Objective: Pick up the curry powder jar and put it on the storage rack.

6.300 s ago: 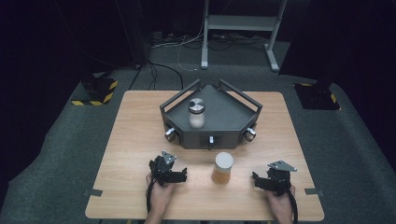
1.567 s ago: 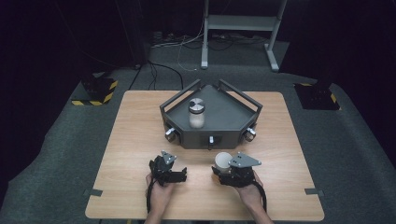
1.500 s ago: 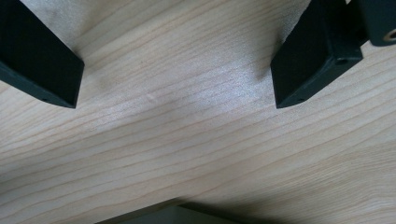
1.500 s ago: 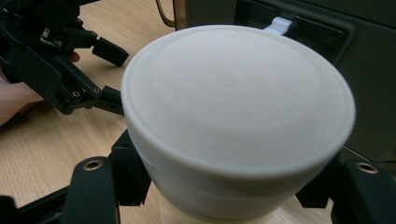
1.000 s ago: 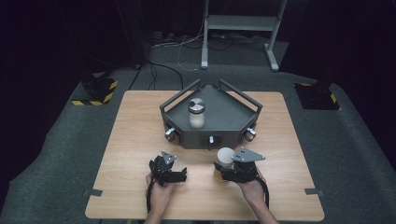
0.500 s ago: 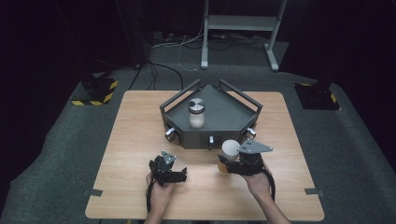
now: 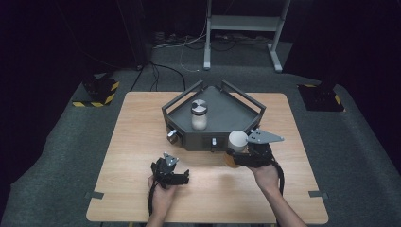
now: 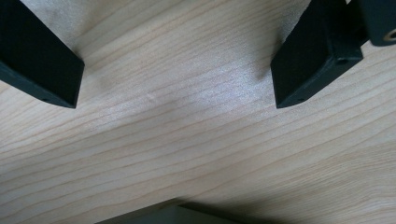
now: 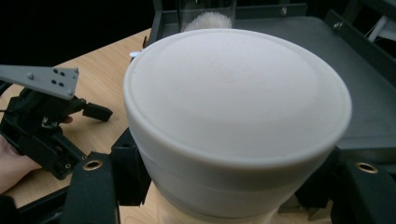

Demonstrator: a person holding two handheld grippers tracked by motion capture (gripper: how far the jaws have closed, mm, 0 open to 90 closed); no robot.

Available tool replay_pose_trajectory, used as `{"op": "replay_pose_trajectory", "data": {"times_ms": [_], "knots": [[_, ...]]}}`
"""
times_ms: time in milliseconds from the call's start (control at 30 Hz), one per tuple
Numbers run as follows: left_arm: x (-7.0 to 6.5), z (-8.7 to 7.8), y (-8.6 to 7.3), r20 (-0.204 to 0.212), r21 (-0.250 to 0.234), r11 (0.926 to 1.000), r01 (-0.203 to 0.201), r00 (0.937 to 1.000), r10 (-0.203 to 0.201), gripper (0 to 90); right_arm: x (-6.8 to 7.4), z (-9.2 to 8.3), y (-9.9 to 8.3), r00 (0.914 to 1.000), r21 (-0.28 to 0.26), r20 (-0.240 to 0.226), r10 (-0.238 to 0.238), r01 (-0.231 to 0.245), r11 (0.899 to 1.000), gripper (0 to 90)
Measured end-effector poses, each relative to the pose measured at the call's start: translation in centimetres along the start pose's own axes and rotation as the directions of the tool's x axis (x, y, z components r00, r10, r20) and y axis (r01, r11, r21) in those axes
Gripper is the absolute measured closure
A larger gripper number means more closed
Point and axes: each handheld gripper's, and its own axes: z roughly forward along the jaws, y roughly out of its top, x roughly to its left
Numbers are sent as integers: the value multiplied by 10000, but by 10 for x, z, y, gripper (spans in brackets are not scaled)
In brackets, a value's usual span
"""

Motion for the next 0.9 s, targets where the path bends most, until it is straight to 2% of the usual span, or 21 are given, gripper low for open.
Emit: {"op": "replay_pose_trajectory", "data": {"times_ms": [233, 567, 900], "knots": [[0, 0, 0, 1, -1, 10000, 0, 10000, 0, 26, -6, 0, 16, 10000, -63, -26, 17, -17, 10000, 352], [0, 0, 0, 6, -10, 10000, 13, 10000, -13, 26, -17, 1, 38, 9995, -253, 59, 299, -298, 9992, 352], [0, 0, 0, 7, -7, 10000, 10, 10000, -10, 26, -22, 6, 58, 9993, -338, 250, 267, -259, 9991, 352]]}}
